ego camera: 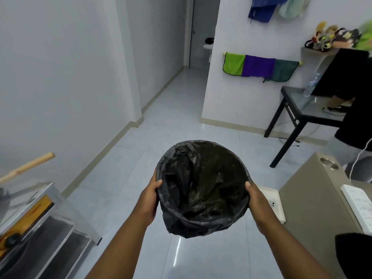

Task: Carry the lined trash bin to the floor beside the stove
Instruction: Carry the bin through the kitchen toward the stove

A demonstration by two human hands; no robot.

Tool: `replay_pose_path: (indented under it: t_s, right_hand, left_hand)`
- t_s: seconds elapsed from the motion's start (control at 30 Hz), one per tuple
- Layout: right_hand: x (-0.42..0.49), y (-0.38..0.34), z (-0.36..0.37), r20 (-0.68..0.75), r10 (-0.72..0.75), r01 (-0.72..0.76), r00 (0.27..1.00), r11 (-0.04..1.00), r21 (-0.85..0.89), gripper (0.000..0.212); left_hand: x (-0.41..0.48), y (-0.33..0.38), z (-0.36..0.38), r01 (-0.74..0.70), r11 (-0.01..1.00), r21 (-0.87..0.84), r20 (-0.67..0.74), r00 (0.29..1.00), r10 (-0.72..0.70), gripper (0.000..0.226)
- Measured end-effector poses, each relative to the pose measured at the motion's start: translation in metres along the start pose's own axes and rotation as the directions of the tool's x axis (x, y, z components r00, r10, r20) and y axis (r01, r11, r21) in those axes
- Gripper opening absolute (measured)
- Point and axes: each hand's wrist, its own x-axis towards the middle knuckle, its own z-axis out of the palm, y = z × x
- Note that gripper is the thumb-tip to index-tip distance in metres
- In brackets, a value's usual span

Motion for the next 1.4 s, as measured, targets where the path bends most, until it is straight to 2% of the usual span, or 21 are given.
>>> replay_pose_path:
  t_s: [0.23,0.3,0.43,0.57,0.7,0.8,0.93,1.1,1.23,1.4]
  right_hand:
    - [0.115,-0.048,0.043,-0.015,0.017,-0.017,1.000,1.000,0.021,0.052]
    - [0.176,-0.062,0.058,0.043,0.010,-0.010,0.999,1.000,0.017,0.052]
    - [0.209,-0.067,0.067,0.081,-0.013,0.010,0.997,0.999,0.039,0.054]
    - [0.293,-0.087,0.092,0.182,-0.041,0.039,0.982,0.999,0.016,0.058]
    - [0.375,-0.113,0.121,0.294,-0.051,0.056,0.955,0.998,-0.010,0.061]
    - [0.429,-0.133,0.150,0.379,-0.063,0.082,0.923,0.996,-0.034,0.055]
    - [0.480,-0.158,0.200,0.489,-0.062,0.121,0.870,0.989,-0.090,0.052]
    - [0.517,-0.182,0.277,0.605,-0.053,0.156,0.794,0.980,-0.120,0.052]
    - [0.535,-0.190,0.346,0.687,-0.017,0.181,0.726,0.969,-0.167,0.050]
    - [0.554,-0.199,0.432,0.763,0.049,0.122,0.644,0.979,-0.166,0.044]
  left_hand:
    - [0.111,0.045,-0.016,0.000,0.999,0.035,-0.014,1.000,0.000,0.050]
    - [0.162,0.056,-0.023,-0.030,0.998,0.049,-0.056,0.998,0.033,0.050]
    - [0.185,0.062,-0.029,-0.028,0.998,0.049,-0.041,0.999,0.030,0.052]
    - [0.245,0.077,-0.033,-0.036,0.998,0.048,-0.124,0.991,0.042,0.057]
    - [0.292,0.099,-0.037,-0.058,0.998,0.030,-0.214,0.975,0.063,0.050]
    - [0.319,0.116,-0.044,-0.091,0.996,0.015,-0.309,0.947,0.092,0.046]
    - [0.341,0.128,-0.061,-0.159,0.987,-0.009,-0.421,0.896,0.140,0.052]
    - [0.354,0.134,-0.106,-0.190,0.981,-0.036,-0.560,0.817,0.137,0.058]
    - [0.364,0.135,-0.153,-0.226,0.969,-0.102,-0.636,0.764,0.112,0.053]
    - [0.384,0.139,-0.213,-0.285,0.945,-0.158,-0.700,0.708,0.096,0.066]
